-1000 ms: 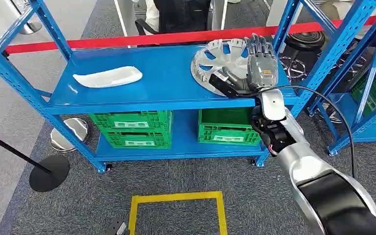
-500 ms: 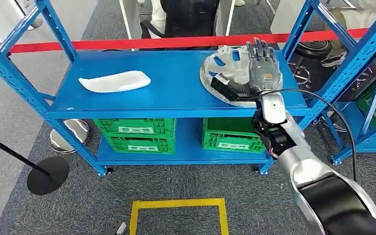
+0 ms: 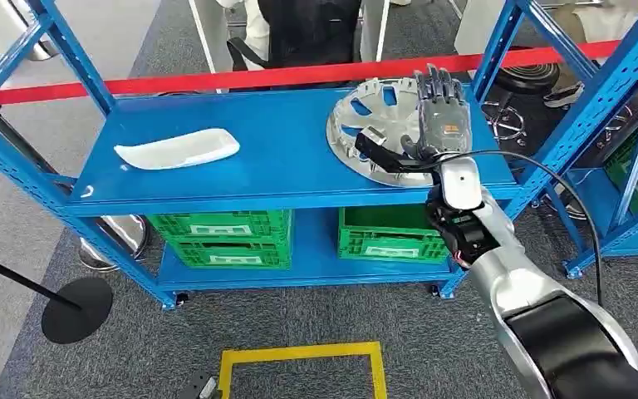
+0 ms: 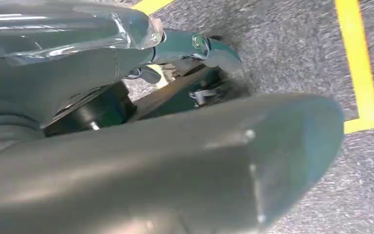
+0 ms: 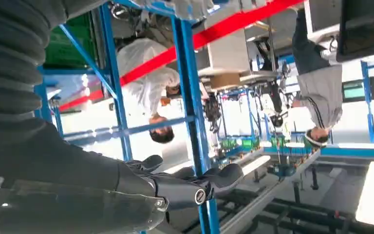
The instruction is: Take the parts from the cabinet and place them on the table.
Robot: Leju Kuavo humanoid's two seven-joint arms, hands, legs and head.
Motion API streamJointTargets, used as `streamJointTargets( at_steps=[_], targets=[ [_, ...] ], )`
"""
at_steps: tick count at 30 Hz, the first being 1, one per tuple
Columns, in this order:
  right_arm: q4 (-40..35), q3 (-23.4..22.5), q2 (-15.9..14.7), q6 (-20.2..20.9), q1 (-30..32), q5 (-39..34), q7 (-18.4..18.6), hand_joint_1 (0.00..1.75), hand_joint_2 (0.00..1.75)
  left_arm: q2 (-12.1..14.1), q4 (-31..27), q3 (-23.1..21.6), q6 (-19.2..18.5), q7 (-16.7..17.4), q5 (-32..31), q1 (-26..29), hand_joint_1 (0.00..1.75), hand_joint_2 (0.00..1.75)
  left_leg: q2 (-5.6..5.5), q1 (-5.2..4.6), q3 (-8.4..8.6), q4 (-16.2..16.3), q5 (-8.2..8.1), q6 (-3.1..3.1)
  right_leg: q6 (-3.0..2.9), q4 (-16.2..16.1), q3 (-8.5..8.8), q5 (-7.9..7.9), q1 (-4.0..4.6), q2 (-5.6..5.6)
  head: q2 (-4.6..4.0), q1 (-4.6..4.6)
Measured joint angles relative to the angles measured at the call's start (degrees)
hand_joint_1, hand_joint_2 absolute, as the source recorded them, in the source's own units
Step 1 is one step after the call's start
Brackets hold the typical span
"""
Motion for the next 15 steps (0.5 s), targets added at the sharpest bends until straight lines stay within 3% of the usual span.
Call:
streamJointTargets(
  at_steps=[2, 5, 7, 10, 15],
  targets=[
    [0.0, 0.04, 0.02, 0.04, -0.3, 0.26, 0.0, 0.0, 1.75, 0.0, 0.0, 0.0, -0.02, 0.0, 0.0, -0.25, 0.0, 0.0, -0.03, -0.37, 1.38, -1.52, -1.53, 0.23, 0.54, 0.08, -0.24, -0.26, 0.34, 0.1, 0.0, 0.05],
    [-0.04, 0.22, 0.0, 0.07, -0.09, 0.42, -0.17, 0.0, 1.75, 0.02, 0.0, 0.02, -0.02, 0.04, 0.0, -0.23, 0.0, 0.0, -0.2, -0.52, 1.6, -1.77, -1.46, 0.88, 1.63, -1.23, 0.46, 0.06, 0.24, 0.07, 0.0, 0.07],
    [-0.07, 0.26, -0.13, -0.22, 0.18, 0.42, -0.61, 0.0, 1.75, -0.02, 0.0, 0.04, -0.11, 0.0, 0.0, -0.17, 0.0, 0.0, -0.35, -0.13, 2.24, -2.6, -1.14, 0.66, -0.07, -1.04, 0.87, 0.49, 0.39, -0.09, 0.0, 0.24],
    [-0.04, 0.29, -0.35, -0.44, 0.48, 0.42, -0.72, 0.0, 1.75, -0.24, 0.0, 0.02, -0.17, -0.13, 0.0, 0.01, 0.0, 0.0, -0.53, -0.2, 2.18, -2.53, -1.26, 0.81, -0.12, -1.88, 1.29, 0.4, 0.4, -0.13, 0.0, 0.4],
    [-0.07, 0.29, -0.35, 0.02, 0.49, 0.44, -2.38, 0.0, 1.75, -0.18, 0.0, 0.04, 0.04, -0.68, 0.0, 0.0, 0.0, 0.0, -0.48, -0.45, 2.16, -2.48, -1.39, 1.25, 0.48, -2.47, 1.55, 0.32, 0.27, -0.14, 0.0, 0.42]
  ],
)
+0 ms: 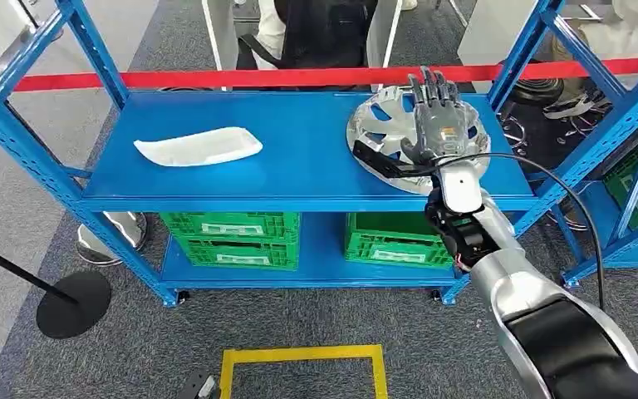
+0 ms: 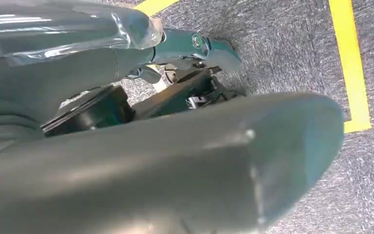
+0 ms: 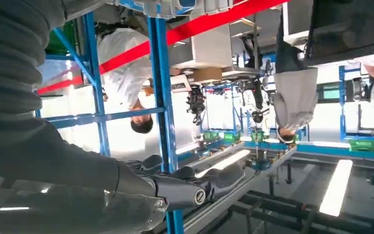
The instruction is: Take the parts from the cabinet and place them on the table.
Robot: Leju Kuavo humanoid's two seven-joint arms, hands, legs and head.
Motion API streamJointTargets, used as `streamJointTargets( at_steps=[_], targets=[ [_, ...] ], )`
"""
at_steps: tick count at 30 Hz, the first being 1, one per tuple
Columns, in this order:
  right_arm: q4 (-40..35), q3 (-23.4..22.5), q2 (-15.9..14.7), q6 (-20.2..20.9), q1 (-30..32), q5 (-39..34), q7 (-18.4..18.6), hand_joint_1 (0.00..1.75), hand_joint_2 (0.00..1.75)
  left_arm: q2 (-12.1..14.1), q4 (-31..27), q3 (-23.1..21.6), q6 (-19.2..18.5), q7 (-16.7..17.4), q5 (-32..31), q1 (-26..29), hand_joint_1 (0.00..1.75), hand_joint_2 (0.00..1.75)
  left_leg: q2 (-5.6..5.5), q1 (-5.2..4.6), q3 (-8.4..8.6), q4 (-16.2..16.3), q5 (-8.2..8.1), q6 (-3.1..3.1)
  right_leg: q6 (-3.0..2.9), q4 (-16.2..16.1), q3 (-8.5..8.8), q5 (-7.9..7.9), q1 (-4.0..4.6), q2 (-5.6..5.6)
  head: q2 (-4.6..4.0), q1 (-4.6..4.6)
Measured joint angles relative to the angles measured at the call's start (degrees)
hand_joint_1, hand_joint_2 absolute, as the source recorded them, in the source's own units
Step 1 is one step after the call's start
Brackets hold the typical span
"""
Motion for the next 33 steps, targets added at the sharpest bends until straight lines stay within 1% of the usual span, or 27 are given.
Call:
streamJointTargets(
  at_steps=[1, 2, 4, 8, 14, 20, 28, 33],
  targets=[
    [-0.02, 0.02, 0.02, 0.04, 0.0, 0.07, -0.28, 0.0, 1.75, 0.0, 0.0, 0.0, 0.0, -0.04, 0.0, 0.0, 0.0, 0.0, 0.0, -0.06, 0.0, 0.02, 0.0, 0.02, 0.57, -0.04, 0.01, 0.02, -0.09, 0.0, 0.0, -0.02],
    [-0.09, 0.04, 0.02, 0.04, 0.0, 0.13, -0.55, 0.0, 1.75, 0.0, 0.0, 0.0, 0.0, -0.07, 0.0, 0.0, 0.0, 0.0, -0.01, -0.1, 0.0, 0.03, 0.02, 0.05, 0.98, -0.06, 0.02, 0.03, -0.16, 0.0, 0.0, -0.04],
    [-0.15, 0.18, 0.04, 0.04, 0.0, 0.42, -0.68, 0.0, 1.75, 0.04, 0.0, 0.0, 0.0, -0.07, 0.0, 0.0, 0.0, 0.0, -0.01, -0.1, 0.0, 0.03, 0.04, 0.09, 1.09, -0.07, 0.02, 0.06, -0.17, 0.0, 0.0, -0.07],
    [-0.15, 0.28, 0.09, 1.44, 0.01, -0.02, -1.62, 0.0, 1.75, 0.02, 0.0, 0.0, -0.02, -0.07, 0.04, 0.07, 0.0, 0.0, 0.05, -0.02, 0.06, 0.02, 0.06, 0.09, 1.1, -0.01, 0.02, 0.07, -0.05, 0.01, 0.0, -0.07],
    [-0.13, 0.44, 0.22, 3.43, 0.9, 0.57, 0.59, 0.0, 1.75, 0.02, 0.0, 0.0, -0.02, -0.13, 0.02, 0.09, 0.0, 0.0, 0.07, 0.12, 0.1, 0.01, 0.07, 0.06, 1.08, 0.1, -0.03, 0.05, 0.05, 0.01, 0.0, -0.04],
    [-0.13, 0.74, -0.15, 4.83, 2.47, 1.11, 1.53, 0.0, 1.75, 0.0, 0.0, 0.0, -0.02, -0.13, -0.17, 0.16, 0.0, 0.0, 0.09, 0.12, 0.09, 0.01, 0.06, 0.06, 1.03, 0.1, -0.03, 0.0, 0.06, 0.01, 0.0, -0.04],
    [0.48, 1.38, -0.63, 9.18, 4.25, 1.51, 1.73, 0.0, 1.75, 0.0, 0.0, 0.0, -0.46, -0.11, -0.42, 0.27, 0.0, 0.0, 0.1, 0.12, 0.09, 0.01, 0.06, 0.06, 1.03, 0.1, -0.02, 0.0, 0.06, 0.01, 0.0, -0.04],
    [0.92, 1.66, -0.98, 10.03, 4.67, 1.46, 2.43, 0.0, 1.75, -0.02, 0.0, 0.0, -0.55, -0.04, -0.59, 0.3, 0.0, 0.0, 0.09, 0.12, 0.09, 0.01, 0.06, 0.06, 1.03, 0.1, -0.02, 0.0, 0.06, 0.01, 0.0, -0.07]
  ],
)
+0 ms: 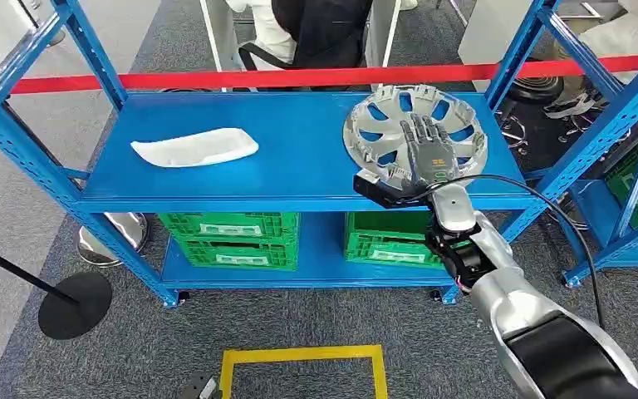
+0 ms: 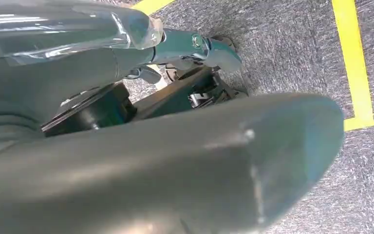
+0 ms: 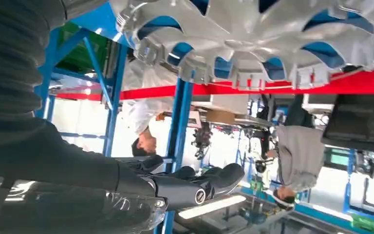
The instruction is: Take the parts from the cabinet and place them on the table.
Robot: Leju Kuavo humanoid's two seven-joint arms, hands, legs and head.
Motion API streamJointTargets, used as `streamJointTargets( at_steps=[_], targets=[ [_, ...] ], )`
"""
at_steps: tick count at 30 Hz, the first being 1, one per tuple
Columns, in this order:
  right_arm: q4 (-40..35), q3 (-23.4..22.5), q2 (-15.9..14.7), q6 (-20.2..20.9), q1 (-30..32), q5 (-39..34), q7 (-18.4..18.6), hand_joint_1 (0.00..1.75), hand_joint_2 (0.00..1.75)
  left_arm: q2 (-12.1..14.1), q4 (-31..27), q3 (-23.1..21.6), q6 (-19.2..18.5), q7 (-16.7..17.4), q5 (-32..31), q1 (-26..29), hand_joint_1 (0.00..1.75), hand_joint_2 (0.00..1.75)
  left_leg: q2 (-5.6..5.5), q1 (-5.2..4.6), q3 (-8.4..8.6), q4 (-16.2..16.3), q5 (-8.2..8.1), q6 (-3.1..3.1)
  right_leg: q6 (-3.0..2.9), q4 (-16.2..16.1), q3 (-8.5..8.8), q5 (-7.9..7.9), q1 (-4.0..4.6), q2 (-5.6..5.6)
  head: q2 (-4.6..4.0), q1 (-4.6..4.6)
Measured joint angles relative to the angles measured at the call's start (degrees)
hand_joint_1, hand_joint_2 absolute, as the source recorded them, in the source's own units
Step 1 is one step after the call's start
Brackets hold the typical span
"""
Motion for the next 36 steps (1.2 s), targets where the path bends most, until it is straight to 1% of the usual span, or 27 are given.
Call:
streamJointTargets(
  at_steps=[3, 8, 13, 20, 25, 32, 36],
  targets=[
    [0.17, 0.07, -0.13, 0.24, 0.05, 0.0, 0.18, 0.0, 1.75, -0.02, 0.0, 0.0, 0.0, 0.0, 0.0, 0.0, 0.0, 0.0, 0.01, 0.0, 0.0, 0.0, 0.0, 0.0, 0.0, 0.0, -0.01, 0.0, 0.0, 0.0, 0.0, 0.02],
    [0.55, 0.15, -0.44, 3.15, 0.05, 0.33, 0.68, 0.0, 1.75, -0.07, 0.0, 0.0, -0.09, 0.09, -0.07, 0.0, 0.0, 0.0, 0.0, 0.0, -0.01, 0.0, 0.0, 0.0, 0.0, 0.0, -0.01, 0.0, 0.0, 0.0, 0.0, 0.02],
    [0.92, 0.26, -0.52, 4.99, 0.05, 0.72, 1.66, 0.0, 1.75, -0.07, 0.0, 0.0, -0.09, 0.04, -0.09, 0.0, 0.0, 0.0, 0.01, 0.0, 0.0, 0.0, 0.0, 0.0, 0.0, 0.0, 0.0, 0.0, 0.0, 0.0, 0.0, 0.02],
    [1.35, 0.79, -0.61, 5.14, 0.06, 1.09, 2.12, 0.0, 1.75, -0.07, 0.0, 0.0, -0.09, -0.04, -0.07, 0.0, 0.0, 0.0, 0.01, 0.0, 0.0, 0.0, 0.0, 0.0, 0.0, 0.0, 0.0, 0.0, 0.0, 0.0, 0.0, 0.02],
    [1.66, 1.03, -0.61, 6.32, 0.27, 1.09, 2.43, 0.0, 1.75, -0.07, 0.0, 0.0, -0.17, -0.07, -0.09, 0.01, 0.0, 0.0, 0.01, 0.0, 0.0, 0.0, 0.0, 0.0, 0.0, 0.0, 0.0, 0.0, 0.0, 0.0, 0.0, 0.02],
    [2.05, 1.05, -0.44, 6.12, 2.94, 0.63, 3.72, 0.0, 1.75, -0.07, 0.0, 0.0, -0.26, 0.04, -0.26, 0.0, 0.0, 0.0, 0.01, 0.0, 0.0, 0.0, 0.0, 0.0, 0.0, 0.0, 0.01, 0.0, 0.01, 0.0, 0.0, 0.02],
    [2.49, 0.81, 0.17, 6.36, 4.51, 0.57, 5.05, 0.0, 1.75, -0.07, 0.0, 0.0, -0.37, 0.18, -0.35, 0.0, 0.0, 0.0, 0.0, 0.0, 0.0, 0.0, 0.0, 0.0, 0.0, 0.0, 0.01, -0.01, 0.01, 0.0, 0.0, 0.0]
  ],
)
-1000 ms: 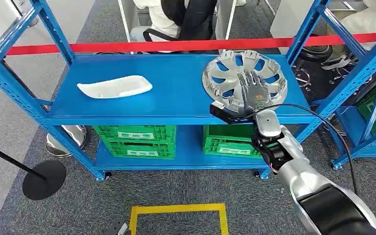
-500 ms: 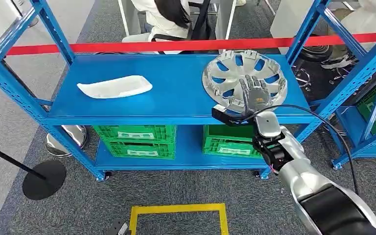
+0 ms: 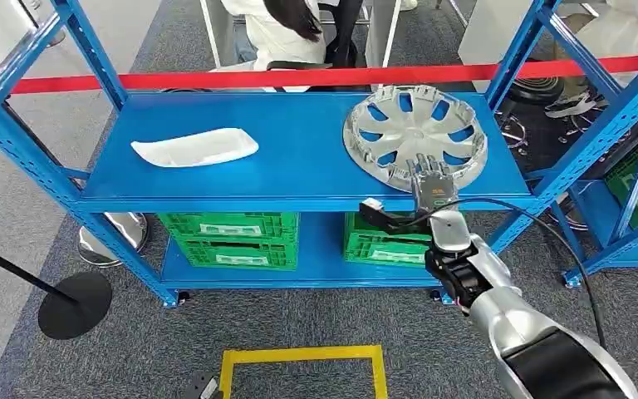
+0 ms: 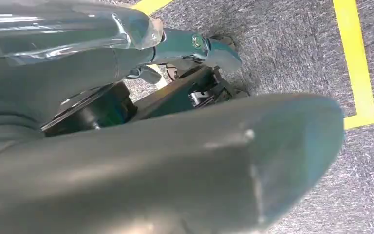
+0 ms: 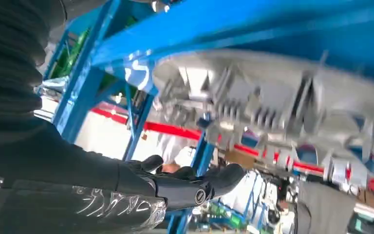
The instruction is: Take the parts from the cabinet and place them on the table.
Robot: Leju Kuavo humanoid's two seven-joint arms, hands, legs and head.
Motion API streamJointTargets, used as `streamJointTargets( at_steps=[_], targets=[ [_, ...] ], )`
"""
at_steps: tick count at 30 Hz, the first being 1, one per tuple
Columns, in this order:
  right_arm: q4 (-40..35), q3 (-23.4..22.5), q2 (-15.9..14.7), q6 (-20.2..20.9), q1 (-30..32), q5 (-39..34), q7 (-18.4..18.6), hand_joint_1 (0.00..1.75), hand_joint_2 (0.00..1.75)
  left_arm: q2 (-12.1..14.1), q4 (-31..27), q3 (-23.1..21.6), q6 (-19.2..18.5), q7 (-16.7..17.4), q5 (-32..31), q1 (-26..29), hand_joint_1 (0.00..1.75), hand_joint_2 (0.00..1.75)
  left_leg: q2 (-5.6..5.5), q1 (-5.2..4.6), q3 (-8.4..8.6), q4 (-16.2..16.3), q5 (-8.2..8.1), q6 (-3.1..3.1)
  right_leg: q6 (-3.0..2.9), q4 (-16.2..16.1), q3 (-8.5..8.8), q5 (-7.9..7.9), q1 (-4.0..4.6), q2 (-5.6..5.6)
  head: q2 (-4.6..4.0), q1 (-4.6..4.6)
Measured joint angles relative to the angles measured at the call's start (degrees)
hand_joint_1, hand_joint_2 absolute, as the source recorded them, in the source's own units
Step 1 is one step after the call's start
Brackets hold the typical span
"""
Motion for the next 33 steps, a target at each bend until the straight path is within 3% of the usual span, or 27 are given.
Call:
streamJointTargets(
  at_steps=[9, 10, 16, 19, 29, 33],
  targets=[
    [0.31, -0.72, 1.25, -1.64, 2.1, -0.09, 1.47, 0.0, 1.75, 0.02, 0.0, 0.0, 0.11, 0.11, 0.0, 0.0, 0.0, 0.0, 0.0, 0.0, 0.0, -0.01, 0.0, 0.0, 0.0, 0.0, 0.0, 0.0, 0.01, 0.0, 0.0, 0.0],
    [0.31, -0.81, 1.33, -3.11, 2.25, -0.07, 1.73, 0.0, 1.75, 0.02, 0.0, 0.0, 0.2, 0.09, 0.0, 0.0, 0.0, 0.0, 0.0, 0.0, 0.0, -0.01, 0.0, 0.0, 0.0, 0.0, 0.0, 0.0, 0.01, 0.0, 0.0, 0.02],
    [0.31, -2.27, 2.3, -20.75, 3.21, 0.59, 3.17, 0.0, 1.75, -0.02, 0.0, 0.02, 0.48, 0.09, -0.26, 0.0, 0.0, 0.0, 0.0, 0.0, 0.0, -0.01, 0.0, 0.0, 0.0, 0.0, 0.01, 0.0, 0.01, 0.0, 0.0, 0.02],
    [-0.13, -3.81, 2.97, -25.03, 3.4, 1.49, 3.17, 0.0, 1.75, -0.11, 0.0, 0.02, 0.48, 0.09, -0.42, -0.01, 0.0, 0.0, 0.01, 0.0, 0.0, -0.01, 0.0, 0.0, 0.0, 0.0, 0.01, 0.0, 0.01, 0.0, 0.0, 0.02],
    [-1.94, -7.61, 4.7, -25.86, 3.15, 6.03, 3.63, 0.0, 1.75, -0.33, 0.0, 0.07, 0.48, 0.09, -0.94, -0.01, 0.0, 0.0, 0.01, 0.0, 0.01, -0.01, 0.0, 0.0, 0.0, 0.01, 0.02, 0.0, 0.01, 0.0, 0.0, 0.02],
    [-1.25, -7.67, 5.92, -22.4, 2.02, 8.5, 4.73, 0.0, 1.75, -0.42, 0.0, 0.07, 0.35, 0.11, -1.09, -0.06, 0.0, 0.0, 0.02, 0.01, 0.02, -0.01, 0.0, 0.0, 0.0, 0.01, 0.02, 0.0, 0.01, 0.01, 0.0, 0.02]
  ],
)
